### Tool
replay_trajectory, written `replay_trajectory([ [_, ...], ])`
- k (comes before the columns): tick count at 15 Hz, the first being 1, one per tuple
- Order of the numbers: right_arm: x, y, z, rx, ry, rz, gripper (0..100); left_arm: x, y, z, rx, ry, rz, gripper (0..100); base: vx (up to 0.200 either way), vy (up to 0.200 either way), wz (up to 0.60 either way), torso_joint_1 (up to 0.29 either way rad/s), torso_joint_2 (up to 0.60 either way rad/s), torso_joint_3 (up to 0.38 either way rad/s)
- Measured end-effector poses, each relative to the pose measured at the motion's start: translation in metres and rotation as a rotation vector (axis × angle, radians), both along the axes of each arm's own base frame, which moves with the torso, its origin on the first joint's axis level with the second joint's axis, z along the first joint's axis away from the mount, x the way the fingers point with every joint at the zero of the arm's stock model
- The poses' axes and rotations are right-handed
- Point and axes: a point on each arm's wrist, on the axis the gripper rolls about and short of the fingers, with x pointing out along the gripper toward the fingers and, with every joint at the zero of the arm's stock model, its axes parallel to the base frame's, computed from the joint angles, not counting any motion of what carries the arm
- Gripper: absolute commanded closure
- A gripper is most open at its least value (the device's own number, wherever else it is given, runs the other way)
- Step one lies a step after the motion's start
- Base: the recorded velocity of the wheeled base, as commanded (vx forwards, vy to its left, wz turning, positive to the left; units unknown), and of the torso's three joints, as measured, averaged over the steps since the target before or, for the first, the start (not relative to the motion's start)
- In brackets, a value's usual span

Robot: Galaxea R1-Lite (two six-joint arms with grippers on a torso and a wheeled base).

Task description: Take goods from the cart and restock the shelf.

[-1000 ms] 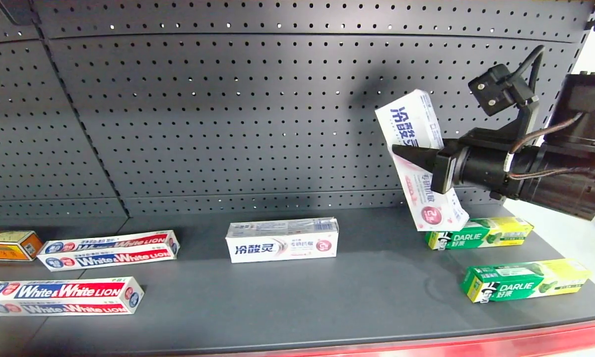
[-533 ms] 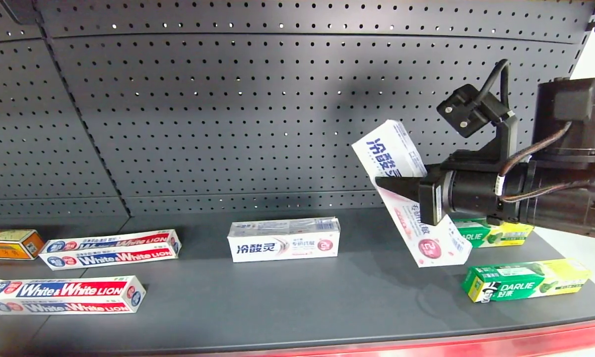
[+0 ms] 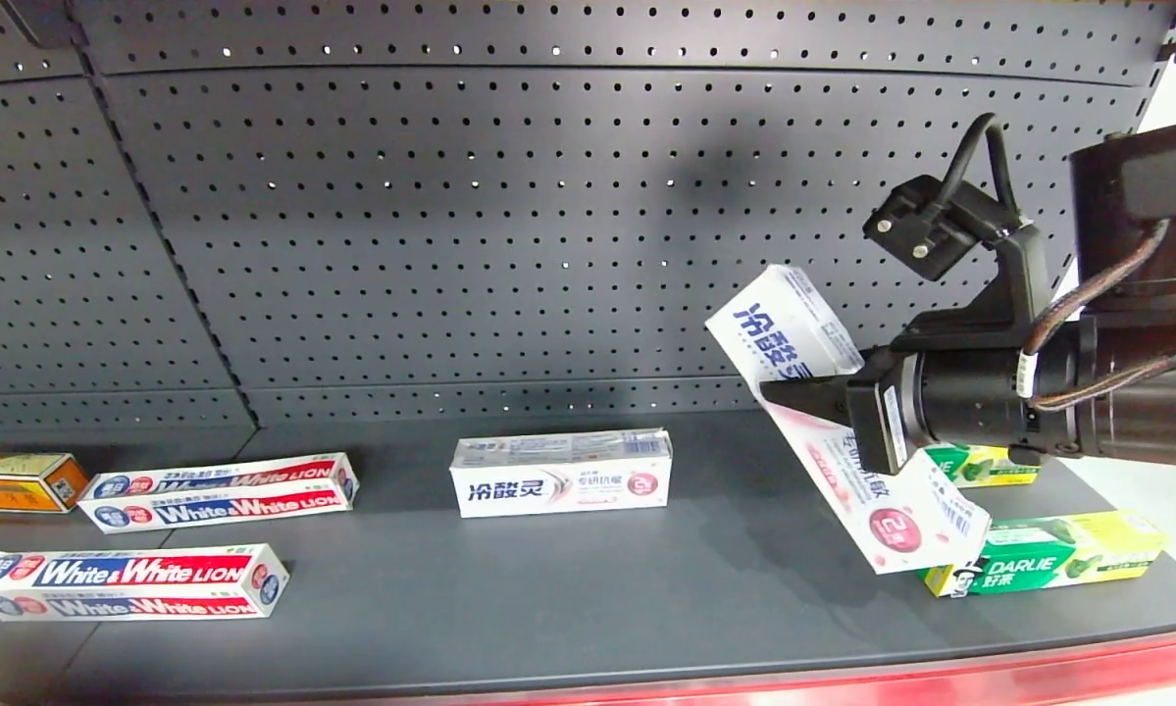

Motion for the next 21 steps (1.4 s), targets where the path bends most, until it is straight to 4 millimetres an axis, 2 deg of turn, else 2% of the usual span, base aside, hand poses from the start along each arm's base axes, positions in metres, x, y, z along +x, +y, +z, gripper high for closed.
replay_trajectory([
  [2,-0.003,-0.002,0.002,0.006,-0.005,0.001,100,-0.002,0.0,0.014,0.001,-0.018,-0.021,0,0.0,0.0,0.0,0.0,0.0,0.0],
  [5,-0.009,-0.002,0.0,0.015,0.008,0.008,100,0.0,0.001,0.063,0.026,-0.028,-0.095,0,0.0,0.0,0.0,0.0,0.0,0.0],
  [8,-0.017,-0.005,0.003,0.035,0.008,0.014,100,0.019,0.0,0.108,0.066,0.015,-0.195,0,0.0,0.0,0.0,0.0,0.0,0.0],
  [10,-0.021,-0.008,0.003,0.037,0.007,0.016,100,0.041,-0.005,0.13,0.076,0.076,-0.265,0,0.0,0.0,0.0,0.0,0.0,0.0],
  [13,-0.029,-0.014,0.004,0.047,0.004,0.016,100,0.081,-0.021,0.15,0.09,0.177,-0.419,0,0.0,0.0,0.0,0.0,0.0,0.0],
  [17,-0.04,-0.019,0.002,0.072,0.018,0.03,100,0.15,-0.048,0.177,0.077,0.209,-0.633,0,0.0,0.0,0.0,0.0,0.0,0.0],
  [19,-0.044,-0.018,0.003,0.08,0.017,0.042,100,0.183,-0.058,0.182,0.088,0.226,-0.739,0,0.0,0.0,0.0,0.0,0.0,0.0],
  [21,-0.045,-0.018,0.004,0.102,0.029,0.037,100,0.216,-0.062,0.177,0.123,0.239,-0.858,0,0.0,0.0,0.0,0.0,0.0,0.0],
])
